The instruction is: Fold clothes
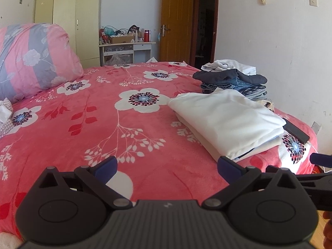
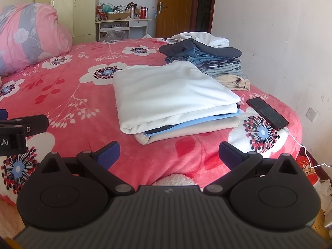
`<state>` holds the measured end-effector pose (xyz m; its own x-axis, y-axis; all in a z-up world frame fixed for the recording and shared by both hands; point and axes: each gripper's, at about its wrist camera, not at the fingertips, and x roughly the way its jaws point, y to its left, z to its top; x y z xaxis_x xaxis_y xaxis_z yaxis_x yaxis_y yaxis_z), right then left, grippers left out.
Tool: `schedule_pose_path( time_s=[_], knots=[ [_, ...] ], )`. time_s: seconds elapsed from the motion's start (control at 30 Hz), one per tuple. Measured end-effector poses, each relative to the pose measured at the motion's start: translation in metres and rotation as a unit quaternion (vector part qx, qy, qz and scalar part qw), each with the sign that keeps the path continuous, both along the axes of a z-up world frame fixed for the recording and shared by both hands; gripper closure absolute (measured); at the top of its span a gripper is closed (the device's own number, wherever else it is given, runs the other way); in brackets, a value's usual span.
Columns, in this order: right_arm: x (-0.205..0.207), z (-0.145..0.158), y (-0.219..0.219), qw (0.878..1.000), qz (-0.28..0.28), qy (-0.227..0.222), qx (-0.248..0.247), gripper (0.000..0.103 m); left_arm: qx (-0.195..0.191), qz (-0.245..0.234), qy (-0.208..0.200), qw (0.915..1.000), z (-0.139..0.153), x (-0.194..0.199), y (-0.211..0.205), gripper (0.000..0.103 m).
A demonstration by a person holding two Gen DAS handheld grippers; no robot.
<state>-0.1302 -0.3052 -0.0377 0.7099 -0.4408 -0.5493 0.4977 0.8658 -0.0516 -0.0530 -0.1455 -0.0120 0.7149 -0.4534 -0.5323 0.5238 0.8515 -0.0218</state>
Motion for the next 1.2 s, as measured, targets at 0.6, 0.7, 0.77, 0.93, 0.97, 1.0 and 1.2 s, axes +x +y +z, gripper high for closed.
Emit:
schedule_pose_path(
  time_s=[0.6,0.7,0.77,0.93,0.97,1.0,1.2],
  knots=[
    [0.0052,-0.0005,0.0029,1.000,0.005,0.006,-0.006,0.001,0.000,0.004,0.000,1.0000,0.0002,0.0061,0.0044,0.000],
    [0.0058,-0.0009,0.0034,1.000,0.005,0.007,-0.006,0.001,-0.001,0.006,0.001,1.0000,-0.0001,0.0064,0.0053,0.000],
    [0.0057,-0.0009,0.0035,1.000,0.005,0.007,-0.006,0.001,-0.001,0.007,0.001,1.0000,0.0002,0.0064,0.0057,0.000],
    [0.0056,-0.0005,0.0032,1.000,0.004,0.006,-0.006,0.001,-0.001,0.007,0.000,1.0000,0.0006,0.0067,0.0054,0.000],
    [0.0055,-0.0006,0.0032,1.000,0.005,0.006,-0.005,0.001,-0.001,0.007,0.000,1.0000,0.0006,0.0068,0.0054,0.000],
    [0.0055,-0.0007,0.0032,1.000,0.005,0.006,-0.005,0.001,-0.002,0.007,-0.001,1.0000,0.0006,0.0068,0.0053,0.000],
    [0.0054,-0.0008,0.0032,1.000,0.004,0.006,-0.005,0.001,-0.003,0.009,0.000,1.0000,0.0009,0.0076,0.0055,0.000]
  ],
)
